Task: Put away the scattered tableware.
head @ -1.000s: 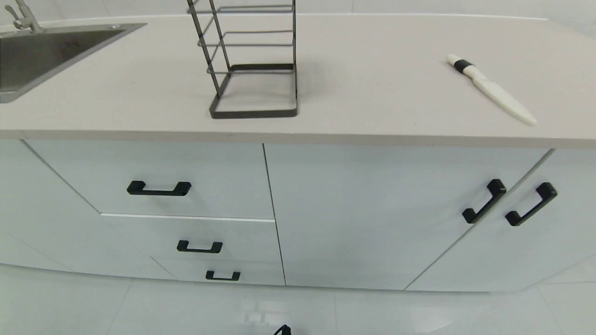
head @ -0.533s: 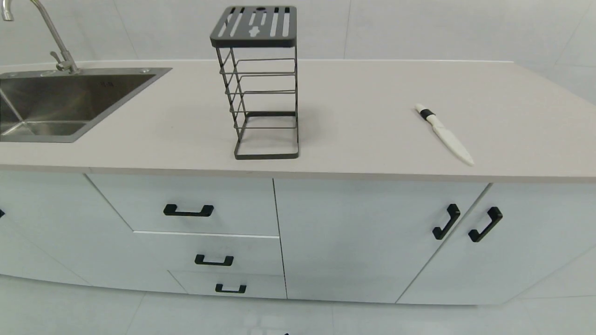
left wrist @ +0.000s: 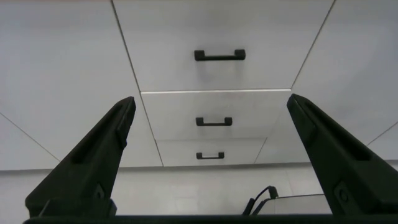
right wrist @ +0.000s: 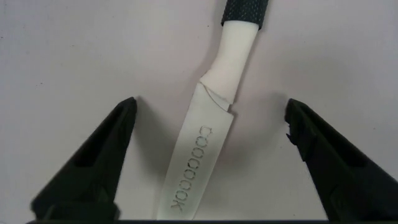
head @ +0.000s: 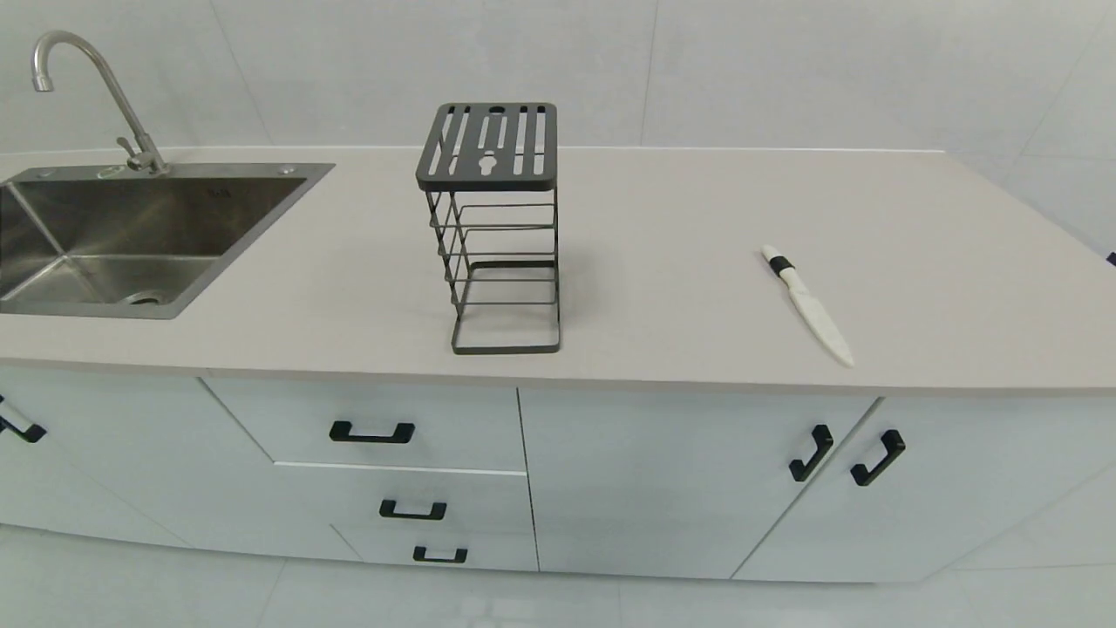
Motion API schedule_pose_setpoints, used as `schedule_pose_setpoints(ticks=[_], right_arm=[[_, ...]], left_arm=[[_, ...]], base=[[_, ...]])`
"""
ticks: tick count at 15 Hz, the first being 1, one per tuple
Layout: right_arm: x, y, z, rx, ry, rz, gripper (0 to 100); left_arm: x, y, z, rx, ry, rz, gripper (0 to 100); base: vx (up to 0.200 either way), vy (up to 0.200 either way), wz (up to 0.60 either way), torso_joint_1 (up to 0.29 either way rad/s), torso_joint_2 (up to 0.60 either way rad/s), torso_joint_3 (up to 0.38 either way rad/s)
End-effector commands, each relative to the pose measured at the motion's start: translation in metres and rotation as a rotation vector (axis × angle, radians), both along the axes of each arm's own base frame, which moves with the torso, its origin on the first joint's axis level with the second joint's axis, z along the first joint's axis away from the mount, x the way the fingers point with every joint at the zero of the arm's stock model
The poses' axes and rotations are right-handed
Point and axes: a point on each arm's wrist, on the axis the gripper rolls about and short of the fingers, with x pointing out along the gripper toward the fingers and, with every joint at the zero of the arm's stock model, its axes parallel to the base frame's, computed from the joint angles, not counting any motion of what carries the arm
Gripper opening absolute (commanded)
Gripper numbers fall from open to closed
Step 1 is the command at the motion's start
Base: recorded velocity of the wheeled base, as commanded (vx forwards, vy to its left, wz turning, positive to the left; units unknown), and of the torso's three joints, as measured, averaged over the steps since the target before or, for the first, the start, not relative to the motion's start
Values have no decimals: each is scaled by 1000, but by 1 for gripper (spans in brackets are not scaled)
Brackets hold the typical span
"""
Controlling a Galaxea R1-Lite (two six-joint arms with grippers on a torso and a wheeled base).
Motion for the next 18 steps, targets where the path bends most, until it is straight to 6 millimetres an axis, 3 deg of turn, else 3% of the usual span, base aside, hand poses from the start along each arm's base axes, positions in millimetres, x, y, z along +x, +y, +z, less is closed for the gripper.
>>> schedule_pose_setpoints(ticks=[1,6,8,13,18], right_arm=[[0,0,0,0,1,0,100],[0,0,0,0,1,0,100],[0,0,0,0,1,0,100],[0,0,0,0,1,0,100],[0,0,0,0,1,0,100]], left_arm=[[0,0,0,0,3,0,100],[0,0,0,-2,1,2,100],[0,0,0,-2,1,2,100],[0,0,0,-2,1,2,100],[0,0,0,-3,1,2,100]], base=[[0,0,0,290,-520,-242],[0,0,-120,242,-466,-222],[0,0,-600,56,-115,-51],[0,0,0,0,0,0],[0,-200,0,5,0,0]])
